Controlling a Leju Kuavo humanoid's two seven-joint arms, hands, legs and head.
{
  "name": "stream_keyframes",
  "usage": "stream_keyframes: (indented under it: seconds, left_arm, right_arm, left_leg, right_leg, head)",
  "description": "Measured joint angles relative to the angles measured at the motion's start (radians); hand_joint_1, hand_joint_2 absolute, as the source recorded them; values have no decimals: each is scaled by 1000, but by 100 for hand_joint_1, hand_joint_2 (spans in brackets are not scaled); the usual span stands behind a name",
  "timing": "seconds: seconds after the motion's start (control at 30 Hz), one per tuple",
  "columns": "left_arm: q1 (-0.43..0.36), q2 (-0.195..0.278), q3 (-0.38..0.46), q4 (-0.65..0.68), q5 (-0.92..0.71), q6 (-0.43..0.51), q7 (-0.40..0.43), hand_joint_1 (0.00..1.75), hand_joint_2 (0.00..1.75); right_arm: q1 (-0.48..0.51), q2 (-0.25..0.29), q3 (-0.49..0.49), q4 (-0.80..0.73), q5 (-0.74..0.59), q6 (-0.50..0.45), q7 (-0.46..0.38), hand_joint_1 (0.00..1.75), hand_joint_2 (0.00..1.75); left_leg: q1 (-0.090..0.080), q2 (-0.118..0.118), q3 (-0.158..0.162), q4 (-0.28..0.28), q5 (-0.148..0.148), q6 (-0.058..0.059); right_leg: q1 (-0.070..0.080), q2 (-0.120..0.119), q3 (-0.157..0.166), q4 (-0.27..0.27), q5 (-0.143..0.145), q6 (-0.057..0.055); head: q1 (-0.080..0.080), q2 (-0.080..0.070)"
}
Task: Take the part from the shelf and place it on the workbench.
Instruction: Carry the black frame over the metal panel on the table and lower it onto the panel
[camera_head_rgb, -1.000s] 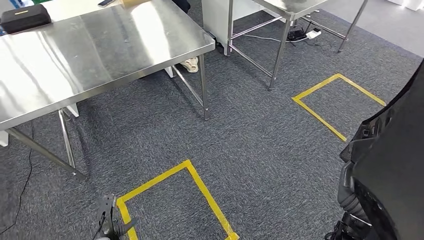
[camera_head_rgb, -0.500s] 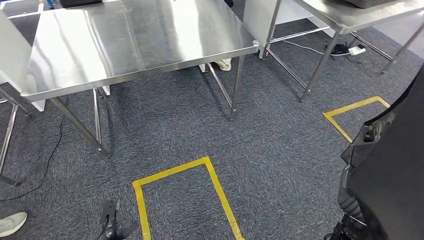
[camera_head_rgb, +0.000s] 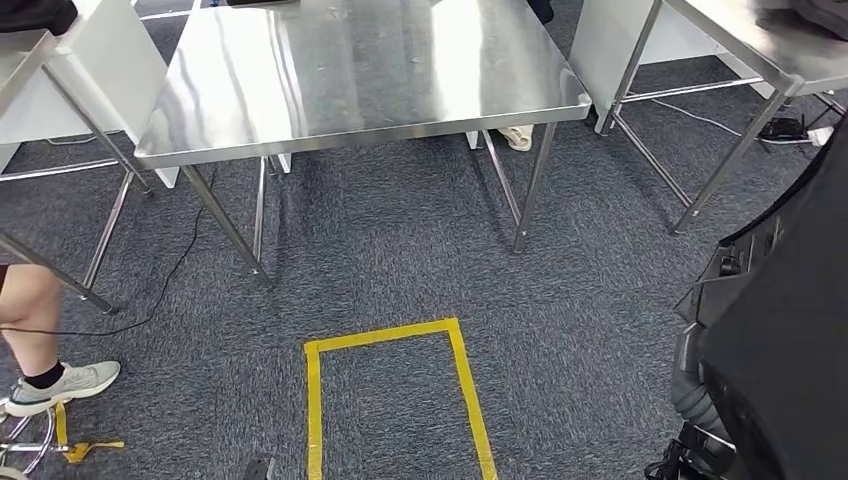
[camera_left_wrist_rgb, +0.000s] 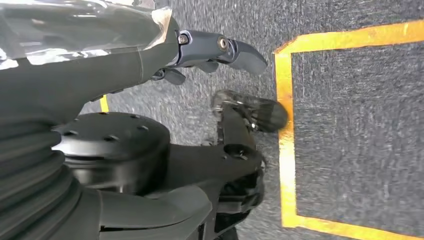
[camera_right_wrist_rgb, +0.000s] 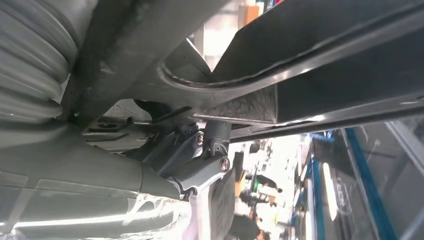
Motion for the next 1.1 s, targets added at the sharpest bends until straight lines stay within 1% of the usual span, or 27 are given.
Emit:
stream_keyframes:
  seconds: [0.03,0.07,0.1,0.13,0.17,0.23,0.27,0.3,0.37,0.4,0.43,0.5,0.57,0.6,0.63,0.67,0.7,0.73,0.77,0.8,0.87,0.9,0.93,1.0,1.03,1.07,1.1]
  left_arm:
    - [-1,1,1,2,2,0,-3,0,175]
    - [-1,2,3,5,3,0,-4,0,175]
    - [0,3,4,8,4,1,-6,0,175]
    - [0,5,5,10,3,2,-7,0,175]
    - [1,6,6,12,2,3,-9,0,175]
    - [-2,9,6,13,-4,10,-13,0,175]
    - [-4,10,6,13,-7,13,-15,0,175]
    - [-6,10,6,14,-10,16,-18,0,175]
    - [-6,11,6,18,-16,22,-24,0,175]
    - [-5,11,6,21,-18,26,-26,0,175]
    - [-4,11,6,23,-19,29,-28,0,175]
    - [-6,10,5,25,-22,20,-25,0,175]
    - [-7,12,3,28,-23,-5,-13,0,175]
    - [-6,13,2,30,-23,-16,-8,0,175]
    - [-5,15,2,32,-23,-22,-4,0,175]
    - [-4,17,2,34,-23,-26,-1,0,175]
    - [-4,18,2,35,-23,-27,1,0,175]
    - [-4,20,2,35,-22,-28,3,0,175]
    - [-4,21,2,35,-22,-28,4,0,175]
    - [-3,23,2,35,-22,-28,4,0,175]
    - [1,27,2,37,-21,-28,5,0,175]
    - [3,29,2,39,-21,-28,5,0,175]
    - [4,31,2,40,-21,-27,5,0,175]
    - [3,32,2,41,-21,-27,5,0,175]
    - [3,32,2,41,-21,-27,5,0,175]
    - [3,32,2,41,-21,-28,5,0,175]
    - [4,32,2,41,-21,-27,5,0,175]
  right_arm:
    - [0,-2,0,0,-3,0,0,175,175]
    - [0,-3,-1,1,-5,0,0,175,175]
    - [0,-4,-1,1,-7,0,-1,175,175]
    - [0,-5,-1,2,-8,-1,-1,175,175]
    - [0,-5,-1,2,-9,-3,-1,175,175]
    - [4,-6,-2,2,-11,-6,-4,175,175]
    - [8,-7,-3,1,-11,-9,-6,175,175]
    - [12,-7,-4,0,-12,-12,-8,175,175]
    - [19,-7,-7,-4,-12,-17,-12,175,175]
    - [21,-7,-8,-6,-13,-18,-13,175,175]
    - [24,-7,-9,-9,-13,-18,-15,175,175]
    - [32,-7,-14,-13,-13,-17,-19,175,175]
    - [37,-7,-18,-14,-12,-15,-21,175,175]
    - [37,-7,-19,-14,-11,-13,-21,175,175]
    - [36,-7,-19,-14,-11,-11,-21,175,175]
    - [35,-6,-19,-14,-10,-9,-21,175,175]
    - [34,-6,-19,-14,-10,-8,-21,175,175]
    - [33,-6,-18,-13,-10,-7,-21,175,175]
    - [33,-6,-18,-12,-10,-6,-20,175,175]
    - [33,-6,-18,-12,-10,-6,-20,175,175]
    - [31,-6,-18,-11,-10,-5,-20,175,175]
    - [29,-6,-18,-11,-10,-5,-20,175,175]
    - [27,-5,-17,-11,-10,-5,-20,175,175]
    - [27,-4,-17,-11,-9,-5,-20,175,175]
    - [28,-3,-18,-11,-9,-5,-20,175,175]
    - [28,-3,-18,-11,-9,-5,-20,175,175]
    - [28,-3,-18,-11,-9,-5,-20,175,175]
  left_leg:
    - [1,13,-34,67,-30,-2]
    - [2,17,-57,116,-45,-3]
    - [2,19,-64,131,-43,-3]
    - [2,23,-50,107,-23,-1]
    - [1,35,-18,52,7,3]
    - [-7,86,59,-80,55,15]
    - [-12,104,81,-121,64,20]
    - [-16,112,90,-140,65,24]
    - [-17,85,90,-149,67,32]
    - [-15,72,94,-155,70,38]
    - [-12,59,98,-161,73,43]
    - [-7,31,101,-166,79,51]
    - [-6,0,98,-166,80,53]
    - [-5,-16,98,-165,80,53]
    - [-4,-32,99,-164,80,52]
    - [-2,-49,100,-162,80,50]
    - [0,-64,99,-158,79,45]
    - [0,-80,97,-153,77,39]
    - [0,-93,94,-150,76,32]
    - [-1,-103,89,-149,77,25]
    - [0,-119,84,-151,82,13]
    - [0,-108,80,-147,80,8]
    - [-1,-83,72,-130,69,5]
    - [-4,-12,26,-36,17,-1]
    - [-3,8,-10,34,-16,-3]
    - [-2,17,-42,96,-40,-4]
    - [-1,19,-60,132,-46,-4]
  right_leg:
    - [3,-17,0,0,-1,-3]
    - [6,-33,0,0,-3,-5]
    - [8,-49,1,0,-4,-6]
    - [9,-64,2,0,-6,-7]
    - [10,-77,5,0,-8,-8]
    - [17,-102,11,1,-14,-3]
    - [21,-112,13,1,-17,1]
    - [25,-124,15,0,-19,5]
    - [27,-143,22,-2,-23,14]
    - [26,-129,23,3,-30,18]
    - [25,-102,16,24,-43,20]
    - [20,-33,-31,128,-92,15]
    - [19,-9,-95,253,-134,12]
    - [18,-6,-111,279,-137,18]
    - [15,-4,-106,261,-121,27]
    - [11,3,-83,207,-92,40]
    - [4,22,-52,134,-61,53]
    - [0,41,-24,69,-35,59]
    - [-3,55,-5,28,-21,58]
    - [-3,63,3,12,-17,51]
    - [0,45,4,13,-14,34]
    - [-1,35,5,13,-12,28]
    - [-3,24,6,11,-11,20]
    - [0,0,7,10,-12,6]
    - [3,-15,6,10,-13,1]
    - [6,-30,6,10,-15,-1]
    - [9,-44,6,10,-16,-3]
  head:
    - [-1,0]
    - [-1,0]
    - [-1,0]
    - [-2,0]
    - [-2,0]
    - [-3,0]
    - [-2,0]
    - [-2,0]
    - [-1,0]
    - [0,0]
    - [0,0]
    - [4,0]
    - [6,0]
    - [6,0]
    - [6,0]
    - [6,0]
    - [7,0]
    - [9,0]
    - [9,0]
    - [10,0]
    - [8,0]
    - [7,0]
    - [3,0]
    - [-6,0]
    - [-10,0]
    - [-11,0]
    - [-11,0]
